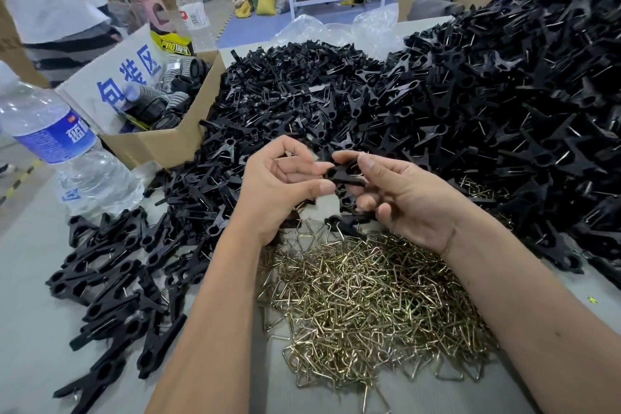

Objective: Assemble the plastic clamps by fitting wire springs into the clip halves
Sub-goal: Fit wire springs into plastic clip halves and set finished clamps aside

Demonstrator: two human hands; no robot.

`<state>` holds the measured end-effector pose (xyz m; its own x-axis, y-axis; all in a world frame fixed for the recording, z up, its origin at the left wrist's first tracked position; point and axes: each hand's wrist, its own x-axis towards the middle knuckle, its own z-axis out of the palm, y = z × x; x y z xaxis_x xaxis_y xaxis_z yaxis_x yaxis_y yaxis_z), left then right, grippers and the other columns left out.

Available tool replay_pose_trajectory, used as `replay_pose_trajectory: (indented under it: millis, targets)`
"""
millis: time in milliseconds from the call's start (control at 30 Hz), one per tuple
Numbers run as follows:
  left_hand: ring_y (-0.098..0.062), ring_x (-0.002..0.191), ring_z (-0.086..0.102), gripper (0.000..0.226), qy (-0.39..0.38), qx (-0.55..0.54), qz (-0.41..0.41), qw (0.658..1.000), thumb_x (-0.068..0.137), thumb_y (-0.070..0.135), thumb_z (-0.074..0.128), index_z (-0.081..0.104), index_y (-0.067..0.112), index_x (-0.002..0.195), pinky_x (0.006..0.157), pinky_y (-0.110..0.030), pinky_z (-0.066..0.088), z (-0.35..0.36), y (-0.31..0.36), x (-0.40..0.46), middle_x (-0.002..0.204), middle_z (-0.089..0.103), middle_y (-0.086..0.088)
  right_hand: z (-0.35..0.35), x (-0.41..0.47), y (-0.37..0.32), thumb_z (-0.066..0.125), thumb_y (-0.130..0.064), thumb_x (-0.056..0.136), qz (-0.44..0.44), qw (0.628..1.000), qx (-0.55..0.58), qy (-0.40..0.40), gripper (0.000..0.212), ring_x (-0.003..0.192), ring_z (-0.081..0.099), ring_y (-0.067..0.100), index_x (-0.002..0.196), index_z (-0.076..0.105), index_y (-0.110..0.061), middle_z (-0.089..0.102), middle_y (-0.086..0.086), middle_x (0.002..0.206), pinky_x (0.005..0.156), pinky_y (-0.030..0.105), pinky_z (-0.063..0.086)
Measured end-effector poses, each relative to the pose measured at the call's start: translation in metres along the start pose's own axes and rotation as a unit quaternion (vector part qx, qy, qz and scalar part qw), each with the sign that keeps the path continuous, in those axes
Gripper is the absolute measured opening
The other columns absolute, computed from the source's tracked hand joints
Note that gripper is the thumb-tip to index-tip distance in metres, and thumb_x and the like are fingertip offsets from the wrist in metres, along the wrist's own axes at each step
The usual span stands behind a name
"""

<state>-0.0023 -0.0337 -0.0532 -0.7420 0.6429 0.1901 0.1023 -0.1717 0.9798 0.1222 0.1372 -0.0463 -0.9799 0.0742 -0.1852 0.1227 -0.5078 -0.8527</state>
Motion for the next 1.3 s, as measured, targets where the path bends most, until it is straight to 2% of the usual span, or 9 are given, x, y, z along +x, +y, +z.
replay_pose_trajectory:
  millis: [233, 400, 633, 867, 1033, 1100, 1167, 1233, 1300]
  targets:
    - [-0.021, 0.081, 0.078, 0.028, -0.001, -0.043, 0.020, 0.999, 0.067, -0.003, 0.084, 0.068, 0.012, 0.086, 0.071, -0.031, 0.063, 0.001, -0.004, 0.001, 0.086, 0.079, -0.013, -0.008, 0.003, 0.006, 0.063, -0.034, 0.096, 0.031, 0.989, 0.124, -0.070, 0.036, 0.072, 0.076, 0.012, 0.126, 0.075, -0.017, 0.075, 0.019, 0.100, 0.047, 0.014, 0.055]
    - [-0.018, 0.079, 0.077, 0.029, -0.006, -0.037, 0.019, 0.999, 0.070, -0.002, 0.083, 0.064, 0.007, 0.090, 0.071, -0.027, 0.062, 0.003, -0.006, 0.003, 0.086, 0.079, -0.011, -0.009, 0.006, 0.005, 0.089, -0.010, 0.075, 0.055, 0.953, 0.274, -0.113, 0.050, 0.058, 0.065, 0.009, 0.122, 0.073, -0.006, 0.061, 0.017, 0.085, 0.045, 0.015, 0.054]
    - [-0.020, 0.078, 0.077, 0.027, 0.005, -0.013, 0.051, 0.999, 0.074, -0.004, 0.084, 0.064, 0.009, 0.088, 0.071, -0.027, 0.061, 0.005, -0.008, 0.001, 0.088, 0.079, -0.013, -0.010, 0.005, 0.004, 0.072, -0.009, 0.084, 0.060, 0.959, 0.264, -0.088, 0.019, 0.047, 0.058, 0.005, 0.101, 0.079, -0.004, 0.057, 0.012, 0.076, 0.038, 0.012, 0.047]
    - [-0.030, 0.085, 0.078, 0.024, 0.135, 0.079, 0.060, 0.986, 0.078, -0.001, 0.085, 0.066, 0.010, 0.089, 0.078, -0.039, 0.064, -0.001, -0.001, 0.006, 0.089, 0.079, -0.010, -0.004, 0.005, -0.021, 0.071, -0.027, 0.086, -0.108, 0.990, -0.055, 0.073, 0.028, 0.051, 0.055, 0.007, 0.110, 0.081, -0.018, 0.066, 0.003, 0.070, 0.044, 0.013, 0.046]
    - [-0.007, 0.072, 0.073, 0.026, 0.272, 0.319, 0.015, 0.908, 0.081, 0.002, 0.079, 0.066, 0.024, 0.079, 0.077, -0.040, 0.063, -0.030, 0.014, 0.034, 0.077, 0.076, 0.009, -0.006, 0.033, -0.071, 0.080, -0.022, 0.092, -0.280, 0.863, -0.255, 0.336, 0.059, 0.054, 0.068, 0.017, 0.145, 0.057, -0.016, 0.074, 0.007, 0.074, 0.053, 0.028, 0.058]
    - [-0.004, 0.073, 0.070, 0.030, 0.261, 0.406, -0.030, 0.876, 0.080, -0.001, 0.076, 0.067, 0.027, 0.075, 0.069, -0.030, 0.059, -0.040, 0.022, 0.048, 0.076, 0.074, 0.012, 0.000, 0.051, -0.076, 0.079, -0.021, 0.091, -0.303, 0.813, -0.320, 0.381, 0.053, 0.061, 0.071, 0.017, 0.139, 0.058, -0.016, 0.075, 0.006, 0.081, 0.066, 0.036, 0.062]
    - [-0.005, 0.078, 0.069, 0.033, 0.205, 0.474, -0.095, 0.851, 0.082, -0.002, 0.076, 0.070, 0.029, 0.074, 0.063, -0.025, 0.056, -0.045, 0.027, 0.062, 0.083, 0.075, 0.011, 0.014, 0.070, -0.073, 0.078, -0.020, 0.091, -0.322, 0.775, -0.399, 0.370, 0.032, 0.068, 0.069, 0.009, 0.121, 0.068, -0.017, 0.074, -0.001, 0.085, 0.077, 0.026, 0.061]
    - [-0.014, 0.089, 0.070, 0.032, 0.142, 0.524, -0.133, 0.829, 0.085, -0.002, 0.074, 0.072, 0.030, 0.077, 0.076, -0.032, 0.061, -0.044, 0.029, 0.072, 0.097, 0.076, 0.004, 0.032, 0.088, -0.064, 0.075, -0.015, 0.090, -0.300, 0.744, -0.533, 0.270, 0.014, 0.069, 0.064, 0.003, 0.104, 0.077, -0.019, 0.067, -0.012, 0.078, 0.076, 0.014, 0.055]
    - [-0.021, 0.098, 0.069, 0.035, 0.084, 0.576, -0.138, 0.801, 0.085, -0.002, 0.070, 0.075, 0.032, 0.088, 0.087, -0.033, 0.058, -0.040, 0.030, 0.079, 0.106, 0.075, -0.001, 0.046, 0.108, -0.054, 0.068, -0.006, 0.091, -0.205, 0.698, -0.672, 0.139, 0.022, 0.077, 0.067, 0.012, 0.100, 0.081, -0.021, 0.063, -0.013, 0.074, 0.084, 0.026, 0.058]
